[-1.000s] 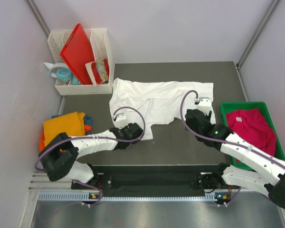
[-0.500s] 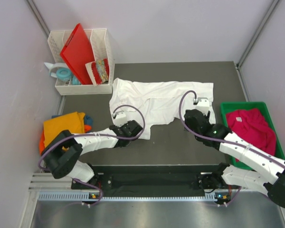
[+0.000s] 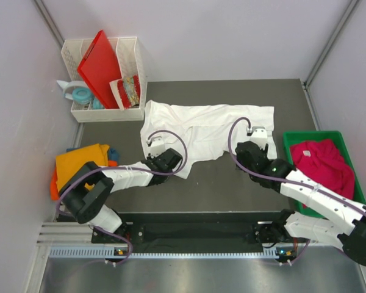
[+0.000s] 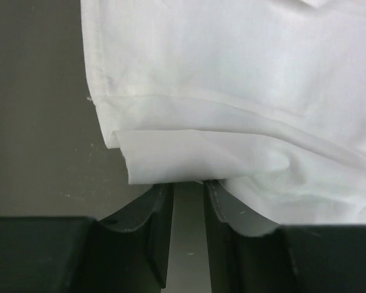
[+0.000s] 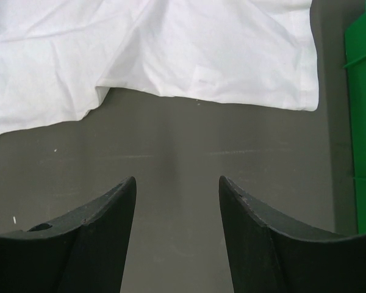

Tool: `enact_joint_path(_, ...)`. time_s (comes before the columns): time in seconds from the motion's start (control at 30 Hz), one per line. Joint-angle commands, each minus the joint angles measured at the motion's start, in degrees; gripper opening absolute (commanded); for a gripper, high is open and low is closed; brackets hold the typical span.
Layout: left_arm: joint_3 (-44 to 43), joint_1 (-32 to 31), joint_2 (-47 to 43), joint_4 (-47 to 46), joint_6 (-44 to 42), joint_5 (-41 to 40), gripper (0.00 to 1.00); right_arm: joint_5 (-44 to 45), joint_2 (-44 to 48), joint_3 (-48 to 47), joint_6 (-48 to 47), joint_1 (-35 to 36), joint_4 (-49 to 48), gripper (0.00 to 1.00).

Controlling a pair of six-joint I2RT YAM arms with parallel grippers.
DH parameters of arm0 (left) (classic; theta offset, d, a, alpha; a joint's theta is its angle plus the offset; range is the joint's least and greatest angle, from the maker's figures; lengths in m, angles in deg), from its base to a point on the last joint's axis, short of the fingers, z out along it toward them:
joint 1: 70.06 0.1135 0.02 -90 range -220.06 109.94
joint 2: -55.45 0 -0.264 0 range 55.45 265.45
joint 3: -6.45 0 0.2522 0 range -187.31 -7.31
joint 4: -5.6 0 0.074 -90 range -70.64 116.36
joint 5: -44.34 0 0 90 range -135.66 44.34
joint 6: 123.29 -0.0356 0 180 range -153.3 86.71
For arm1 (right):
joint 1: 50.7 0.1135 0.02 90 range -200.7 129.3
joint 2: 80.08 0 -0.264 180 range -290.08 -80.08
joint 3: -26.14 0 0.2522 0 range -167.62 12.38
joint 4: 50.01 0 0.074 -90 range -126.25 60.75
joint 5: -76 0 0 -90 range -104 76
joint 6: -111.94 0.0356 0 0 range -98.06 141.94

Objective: Fold and stack the t-shirts
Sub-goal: Grap the side of the flattened tshirt closest away from the robot with both arms

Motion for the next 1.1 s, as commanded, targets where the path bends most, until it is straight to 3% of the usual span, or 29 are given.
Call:
enact_joint_path(0.0, -0.1, 0.4, 2.5, -3.6, -2.1, 0.6, 0.31, -0.2, 0.4, 0.4, 0.1, -0.3, 0.0, 0.57)
enact_joint_path(0.2, -1.7, 0.4, 4.4, -2.2, -2.7, -2.5, 0.36, -0.6, 0.3, 0.8, -0.1, -0.3, -0.4, 0.57)
enact_joint_path(0.33, -1.8, 0.4, 5.7, -2.5, -2.8, -2.3, 0.07, -1.0, 0.3, 1.2, -0.1, -0.2, -0.7, 0.57)
enact_joint_path(0.47, -1.0, 0.4, 5.2, -2.3, -2.0, -1.5, 0.00, -1.2, 0.3, 1.3, -0.1, -0.4, -0.7, 0.57)
enact_joint_path(0.63, -0.9, -2.2, -0.9, 2.5, -0.3, -0.7, 0.00, -1.1, 0.8, 1.4, -0.1, -0.3, -0.8, 0.57)
enact_joint_path(0.97, -1.5, -17.2, -15.8, 20.5, 13.0, -6.9, 0.00, -2.6, 1.7, 3.9, 1.7, -0.2, -3.3, 0.57)
enact_joint_path(1.07, -2.5, -17.5, -17.0, 21.8, 12.3, -8.7, 0.00, -2.9, 1.7, 4.1, 2.0, -0.2, -3.9, 0.57)
